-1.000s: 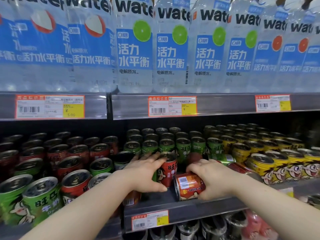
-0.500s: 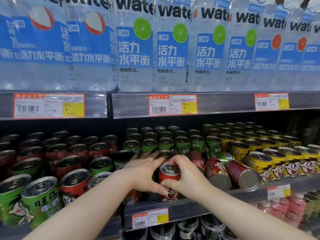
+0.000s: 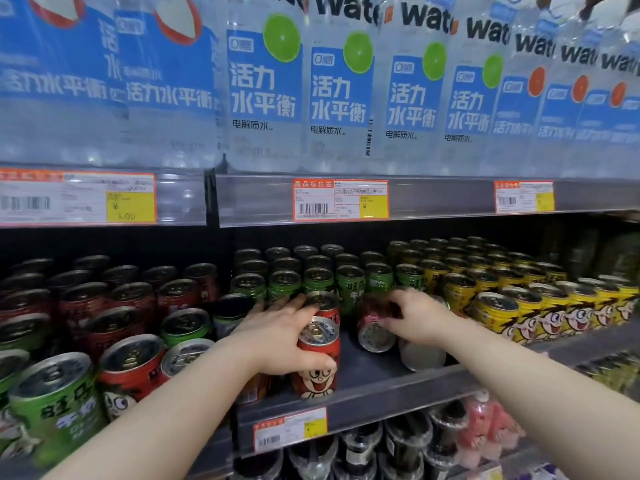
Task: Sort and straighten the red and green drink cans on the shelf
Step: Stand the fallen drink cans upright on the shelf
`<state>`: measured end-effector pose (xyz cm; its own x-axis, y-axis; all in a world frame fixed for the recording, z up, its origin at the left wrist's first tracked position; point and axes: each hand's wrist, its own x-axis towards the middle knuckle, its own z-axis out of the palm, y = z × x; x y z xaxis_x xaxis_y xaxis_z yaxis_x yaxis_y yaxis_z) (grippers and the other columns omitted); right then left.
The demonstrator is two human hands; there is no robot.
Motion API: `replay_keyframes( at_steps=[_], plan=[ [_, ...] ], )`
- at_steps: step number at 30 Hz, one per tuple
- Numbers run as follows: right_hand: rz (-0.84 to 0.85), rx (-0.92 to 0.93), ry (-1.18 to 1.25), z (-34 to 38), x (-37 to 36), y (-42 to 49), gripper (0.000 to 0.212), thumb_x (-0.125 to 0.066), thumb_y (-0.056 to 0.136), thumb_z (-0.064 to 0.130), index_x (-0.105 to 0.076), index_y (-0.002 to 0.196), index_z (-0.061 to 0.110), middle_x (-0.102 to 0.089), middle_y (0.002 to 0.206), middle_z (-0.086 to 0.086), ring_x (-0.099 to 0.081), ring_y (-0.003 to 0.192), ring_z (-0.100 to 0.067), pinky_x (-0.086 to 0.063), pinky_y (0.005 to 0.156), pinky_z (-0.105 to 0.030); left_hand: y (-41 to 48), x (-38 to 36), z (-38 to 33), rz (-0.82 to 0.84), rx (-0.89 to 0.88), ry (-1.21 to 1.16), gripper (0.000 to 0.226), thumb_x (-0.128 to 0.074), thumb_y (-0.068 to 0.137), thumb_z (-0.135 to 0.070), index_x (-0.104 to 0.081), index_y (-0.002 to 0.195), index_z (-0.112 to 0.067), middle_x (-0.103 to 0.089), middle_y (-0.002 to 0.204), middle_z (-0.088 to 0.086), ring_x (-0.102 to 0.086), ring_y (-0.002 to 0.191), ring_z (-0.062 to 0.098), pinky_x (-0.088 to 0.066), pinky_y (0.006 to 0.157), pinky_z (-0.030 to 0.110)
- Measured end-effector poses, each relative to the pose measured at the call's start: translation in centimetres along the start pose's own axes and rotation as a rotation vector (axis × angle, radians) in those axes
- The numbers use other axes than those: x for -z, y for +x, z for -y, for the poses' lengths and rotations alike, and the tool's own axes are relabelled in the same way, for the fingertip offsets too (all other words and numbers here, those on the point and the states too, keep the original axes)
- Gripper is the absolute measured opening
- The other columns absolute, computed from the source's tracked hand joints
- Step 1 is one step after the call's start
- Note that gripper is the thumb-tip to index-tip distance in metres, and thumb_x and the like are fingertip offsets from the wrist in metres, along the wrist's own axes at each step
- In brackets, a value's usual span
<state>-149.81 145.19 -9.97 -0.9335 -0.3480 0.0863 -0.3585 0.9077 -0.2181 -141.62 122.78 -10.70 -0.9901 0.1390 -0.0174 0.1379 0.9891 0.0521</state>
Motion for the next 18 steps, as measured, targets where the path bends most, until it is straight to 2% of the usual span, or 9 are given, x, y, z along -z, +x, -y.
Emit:
replay_keyframes(
  at_steps=[2, 4, 8, 10, 12, 15, 18],
  plan=[
    [0.116, 0.013, -0.175, -0.4, -0.1, 0.7, 0.070, -0.058, 0.082, 0.050, -0.028, 0.143, 0.030, -0.046, 0.136, -0.008, -0.045, 0.126, -0.027, -0.037, 0.104, -0.036, -0.1, 0.0, -0.2, -0.008, -0.003, 0.002, 0.099, -0.045, 0.068, -0.081, -0.005, 0.147, -0.036, -0.001, 0.158, -0.007, -0.004, 0.145, 0.017, -0.004, 0.117, 0.046],
    [0.123, 0.070, -0.276, -0.3, -0.6, 1.1, 0.073, -0.055, 0.083, 0.051, -0.022, 0.145, 0.032, -0.047, 0.139, -0.005, -0.044, 0.127, -0.026, -0.034, 0.104, -0.037, -0.3, 0.3, -0.3, 0.006, 0.011, -0.017, 0.099, -0.047, 0.067, -0.081, -0.007, 0.146, -0.036, -0.006, 0.158, -0.005, -0.006, 0.145, 0.017, -0.005, 0.117, 0.047],
    [0.030, 0.209, -0.212, -0.3, -1.3, 1.7, 0.056, -0.052, 0.088, 0.046, -0.034, 0.140, 0.032, -0.052, 0.136, -0.004, -0.050, 0.122, -0.026, -0.041, 0.097, -0.033, -0.2, 0.8, -1.6, -0.001, 0.096, -0.043, 0.098, -0.048, 0.065, -0.081, -0.022, 0.143, -0.027, -0.022, 0.154, -0.001, -0.015, 0.143, 0.018, -0.002, 0.115, 0.050],
    [0.053, 0.292, -0.177, -0.4, -1.0, 2.2, 0.053, -0.050, 0.089, 0.049, -0.038, 0.138, 0.031, -0.054, 0.135, -0.004, -0.052, 0.120, -0.026, -0.045, 0.096, -0.034, 0.3, 0.8, -3.1, -0.040, 0.136, -0.003, 0.100, -0.047, 0.065, -0.082, -0.026, 0.142, -0.021, -0.023, 0.154, 0.002, -0.012, 0.143, 0.022, 0.002, 0.115, 0.052],
    [0.092, 0.354, -0.092, -0.5, -0.5, 2.8, 0.051, -0.045, 0.090, 0.051, -0.042, 0.135, 0.026, -0.056, 0.132, -0.006, -0.053, 0.118, -0.026, -0.045, 0.095, -0.033, 1.1, 0.8, -4.6, -0.062, 0.144, 0.021, 0.103, -0.047, 0.066, -0.081, -0.022, 0.144, -0.020, -0.019, 0.155, 0.003, -0.007, 0.144, 0.024, 0.003, 0.115, 0.052],
    [0.105, 0.360, 0.029, -0.6, 0.2, 4.0, 0.044, -0.041, 0.093, 0.048, -0.048, 0.127, 0.021, -0.057, 0.128, -0.009, -0.054, 0.116, -0.026, -0.044, 0.091, -0.030, 2.3, 1.1, -6.2, -0.062, 0.131, -0.023, 0.097, -0.052, 0.070, -0.075, -0.018, 0.145, -0.024, -0.022, 0.154, 0.001, -0.014, 0.143, 0.022, -0.010, 0.116, 0.046],
    [0.090, 0.275, 0.173, -0.4, 0.1, 5.0, 0.036, -0.042, 0.095, 0.042, -0.056, 0.118, 0.019, -0.061, 0.122, -0.009, -0.060, 0.106, -0.027, -0.047, 0.088, -0.030, 3.5, 1.2, -7.1, -0.056, 0.142, -0.036, 0.083, -0.055, 0.074, -0.067, -0.029, 0.140, -0.024, -0.036, 0.146, 0.003, -0.033, 0.134, 0.024, -0.026, 0.110, 0.039]
  ],
)
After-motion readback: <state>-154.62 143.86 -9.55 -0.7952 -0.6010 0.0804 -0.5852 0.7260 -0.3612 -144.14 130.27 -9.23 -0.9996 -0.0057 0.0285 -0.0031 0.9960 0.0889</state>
